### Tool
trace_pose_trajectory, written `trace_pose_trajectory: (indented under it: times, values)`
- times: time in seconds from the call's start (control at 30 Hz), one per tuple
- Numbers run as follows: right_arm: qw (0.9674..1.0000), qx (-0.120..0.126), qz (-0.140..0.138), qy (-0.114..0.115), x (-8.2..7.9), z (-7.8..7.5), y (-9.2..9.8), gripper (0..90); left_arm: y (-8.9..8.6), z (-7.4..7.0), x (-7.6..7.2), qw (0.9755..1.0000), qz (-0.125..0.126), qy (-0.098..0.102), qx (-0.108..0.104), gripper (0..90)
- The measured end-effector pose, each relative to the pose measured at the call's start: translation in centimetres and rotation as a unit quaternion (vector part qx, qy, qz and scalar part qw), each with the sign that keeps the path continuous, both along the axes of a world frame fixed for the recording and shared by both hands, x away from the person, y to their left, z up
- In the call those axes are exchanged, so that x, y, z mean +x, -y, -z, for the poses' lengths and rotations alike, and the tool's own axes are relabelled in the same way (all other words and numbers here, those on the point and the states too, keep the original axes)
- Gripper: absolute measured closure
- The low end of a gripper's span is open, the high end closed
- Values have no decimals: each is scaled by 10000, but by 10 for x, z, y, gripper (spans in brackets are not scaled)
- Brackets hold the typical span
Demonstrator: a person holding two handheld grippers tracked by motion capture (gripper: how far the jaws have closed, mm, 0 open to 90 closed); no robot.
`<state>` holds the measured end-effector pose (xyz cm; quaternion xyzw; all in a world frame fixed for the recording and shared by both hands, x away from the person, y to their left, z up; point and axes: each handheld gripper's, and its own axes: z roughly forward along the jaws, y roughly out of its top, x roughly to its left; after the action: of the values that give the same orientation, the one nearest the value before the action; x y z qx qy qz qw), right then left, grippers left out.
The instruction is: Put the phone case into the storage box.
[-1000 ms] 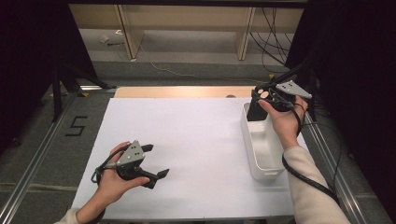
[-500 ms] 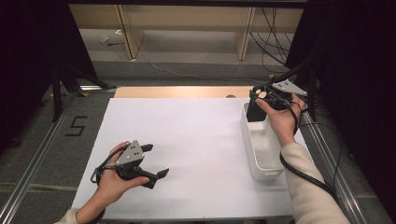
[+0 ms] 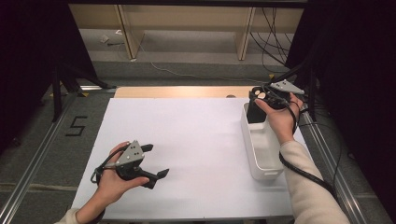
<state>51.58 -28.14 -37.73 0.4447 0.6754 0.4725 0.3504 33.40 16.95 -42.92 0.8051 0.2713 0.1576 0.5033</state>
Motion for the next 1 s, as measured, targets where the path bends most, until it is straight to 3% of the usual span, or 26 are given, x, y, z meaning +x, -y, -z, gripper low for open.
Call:
trace_pose_trajectory:
  times: [1.0]
  values:
    - [9997,-23,7,-247,8,9,1,158,1,0,0,10000,26,4,-17,0]
